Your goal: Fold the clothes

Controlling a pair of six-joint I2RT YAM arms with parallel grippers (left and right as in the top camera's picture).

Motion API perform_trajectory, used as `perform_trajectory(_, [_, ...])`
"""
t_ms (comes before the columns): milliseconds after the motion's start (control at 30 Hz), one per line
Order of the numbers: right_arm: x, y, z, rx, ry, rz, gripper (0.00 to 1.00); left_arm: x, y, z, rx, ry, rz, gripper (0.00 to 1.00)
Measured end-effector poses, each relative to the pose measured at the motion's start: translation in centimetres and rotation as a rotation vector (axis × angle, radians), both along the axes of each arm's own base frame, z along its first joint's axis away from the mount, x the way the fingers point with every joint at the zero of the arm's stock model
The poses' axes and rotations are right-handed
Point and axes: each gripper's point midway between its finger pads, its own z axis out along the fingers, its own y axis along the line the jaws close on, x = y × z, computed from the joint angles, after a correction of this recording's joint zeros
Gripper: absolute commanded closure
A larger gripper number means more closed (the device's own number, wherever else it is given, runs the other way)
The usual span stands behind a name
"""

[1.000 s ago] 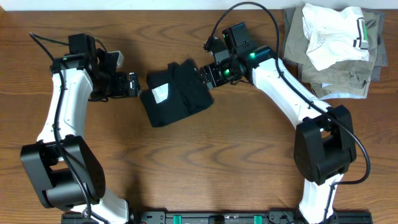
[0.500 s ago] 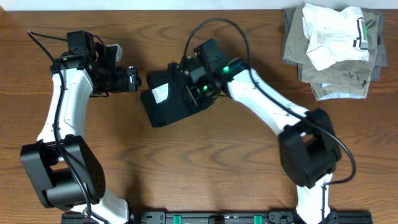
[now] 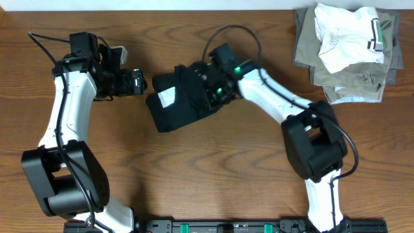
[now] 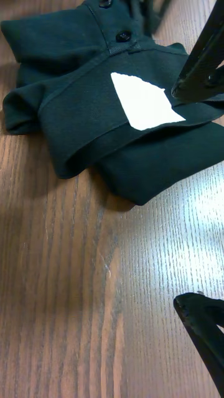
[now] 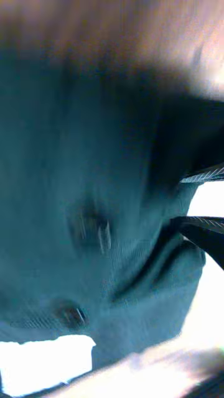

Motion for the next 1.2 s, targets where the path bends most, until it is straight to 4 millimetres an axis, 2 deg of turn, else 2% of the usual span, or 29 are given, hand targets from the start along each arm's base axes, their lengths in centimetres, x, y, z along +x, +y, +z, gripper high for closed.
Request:
perform_trajectory(167, [2.1,-3.2,0.0,0.009,0.02,-0.088,0.83,0.0,0.0,0.0,0.0,0.0,0.0,0.02])
perform_trajectory(233, [2.4,-3.6,0.2,0.026,0.03,-0.099,0.82,0.0,0.0,0.0,0.0,0.001,0.0,0.02])
perform_trajectory(467, [0.8,-2.7,0.4,0.058,0.087,-0.062,0.7,-0.1,0.0,0.0,-0.001,0.004,0.0,0.02])
perform_trajectory(667, [-1.0,-3.1,-0.5,0.018,0.135,-0.009,0.57,-0.1,0.0,0.0,-0.001,0.005,0.0,0.02])
perform_trajectory(767, [-1.2,-3.7,-1.9,0.001,0.155,0.008,0.6,-0.1,0.0,0.0,-0.001,0.004,0.0,0.02])
perform_trajectory(933, [0.0,-5.2,-3.7,-0.015,0.145,-0.005,0.8,-0.1,0.0,0.0,-0.001,0.004,0.0,0.02])
perform_trajectory(1100, [1.7,-6.2,-3.6,-0.004,0.098,-0.029,0.72,-0.1,0.0,0.0,-0.001,0.005,0.0,0.02])
perform_trajectory(1200, [2.2,-6.7,-3.5,0.008,0.082,-0.026,0.71,-0.1,0.0,-0.1,-0.001,0.006,0.0,0.02])
